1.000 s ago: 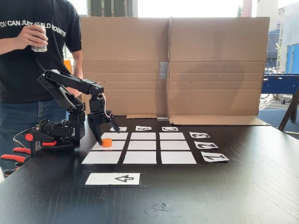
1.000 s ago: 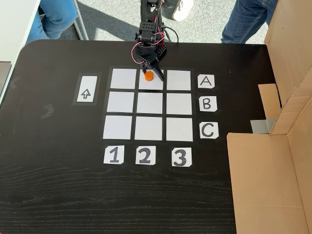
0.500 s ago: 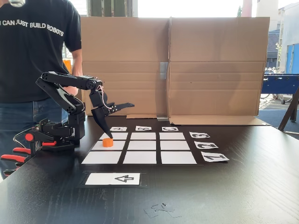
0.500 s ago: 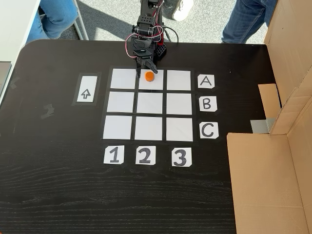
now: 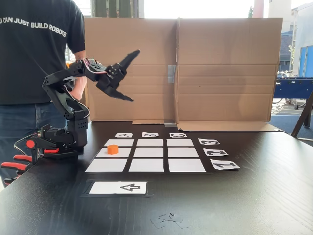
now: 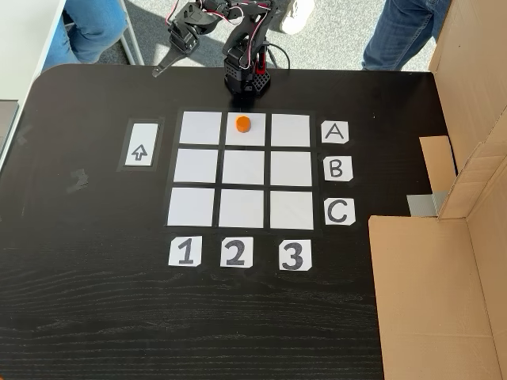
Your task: Pick up the round, orange token and place it in the grid on square A2.
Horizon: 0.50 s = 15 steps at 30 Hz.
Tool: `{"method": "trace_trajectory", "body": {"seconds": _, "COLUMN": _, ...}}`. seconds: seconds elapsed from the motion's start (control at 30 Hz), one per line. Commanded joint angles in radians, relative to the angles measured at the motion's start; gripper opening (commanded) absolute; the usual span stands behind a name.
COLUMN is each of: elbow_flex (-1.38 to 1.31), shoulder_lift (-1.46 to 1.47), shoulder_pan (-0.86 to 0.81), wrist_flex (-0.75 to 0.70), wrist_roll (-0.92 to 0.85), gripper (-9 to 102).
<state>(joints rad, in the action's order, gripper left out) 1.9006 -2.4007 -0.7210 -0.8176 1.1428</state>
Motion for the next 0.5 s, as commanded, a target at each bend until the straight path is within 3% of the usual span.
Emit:
{"method": "trace_trajectory", "body": {"seconds": 0.0, "elbow_flex": -0.106, "shoulder_lift": 0.003, "shoulder_pan": -0.152, "wrist_flex": 0.078, "wrist_roll": 0.067, "gripper": 82}}
{"method": "trace_trajectory", "body": {"seconds": 0.03, "elbow_flex": -0.121, "shoulder_lift": 0.002, "shoulder_pan": -0.201, "wrist_flex": 0.08, "wrist_roll": 0.067, "gripper": 80}}
{"method": "trace_trajectory", "body": {"seconds": 0.2, "elbow_flex": -0.13, "shoulder_lift": -0.026, "shoulder_pan": -0.414, "wrist_flex": 0.097, "wrist_roll": 0.092, "gripper": 49}}
{"method": "trace_trajectory", "body": {"seconds": 0.47, "elbow_flex": -0.104, "shoulder_lift": -0.044, "shoulder_pan": -0.77, "wrist_flex": 0.155, "wrist_roll": 0.31, "gripper": 0}}
